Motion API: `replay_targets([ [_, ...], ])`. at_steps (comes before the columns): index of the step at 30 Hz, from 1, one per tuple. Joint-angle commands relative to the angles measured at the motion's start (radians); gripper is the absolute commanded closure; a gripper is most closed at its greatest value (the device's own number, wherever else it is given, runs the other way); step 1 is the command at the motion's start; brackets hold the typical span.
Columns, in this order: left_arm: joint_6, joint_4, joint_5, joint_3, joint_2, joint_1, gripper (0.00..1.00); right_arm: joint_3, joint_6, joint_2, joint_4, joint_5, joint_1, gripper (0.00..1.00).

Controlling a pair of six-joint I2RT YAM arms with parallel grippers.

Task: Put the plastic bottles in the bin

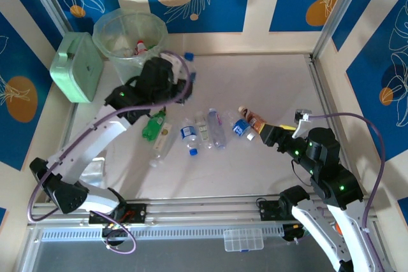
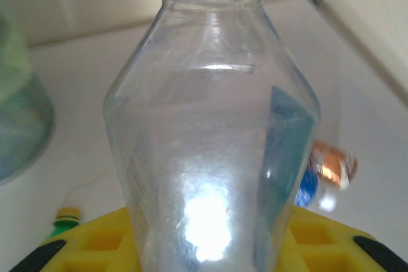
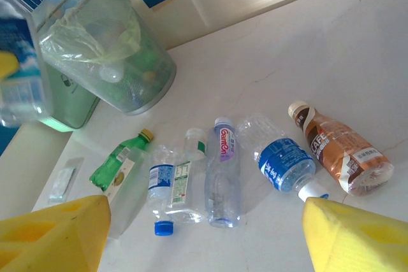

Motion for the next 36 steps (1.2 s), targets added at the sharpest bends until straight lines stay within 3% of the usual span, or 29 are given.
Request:
replay_targets([
  [1, -0.179, 0.011, 0.018, 0.108, 0.023, 0.116, 1.00, -0.005, -0.013, 0.016, 0.036, -0.007, -0.006, 0.21],
  [11, -0.483, 0.013, 0.136, 0.364, 0.218, 0.444, 1.00, 0.008, -0.033, 0.062, 0.041, -0.037, -0.011, 0.21],
  [15, -0.514, -0.038, 0.134, 0.522, 0.348, 0.516, 1.00, 0.002, -0.045, 0.064, 0.036, -0.038, -0.015, 0.21],
  [21, -0.507, -0.154, 0.157, 0.802, 0.583, 0.578, 1.00, -0.012, -0.051, 0.068, 0.027, -0.038, -0.022, 0.21],
  [36, -0.266, -0.249, 0.072, 0.879, 0.769, 0.602, 1.00, -0.026, -0.042, 0.108, 0.034, -0.053, -0.034, 0.21],
])
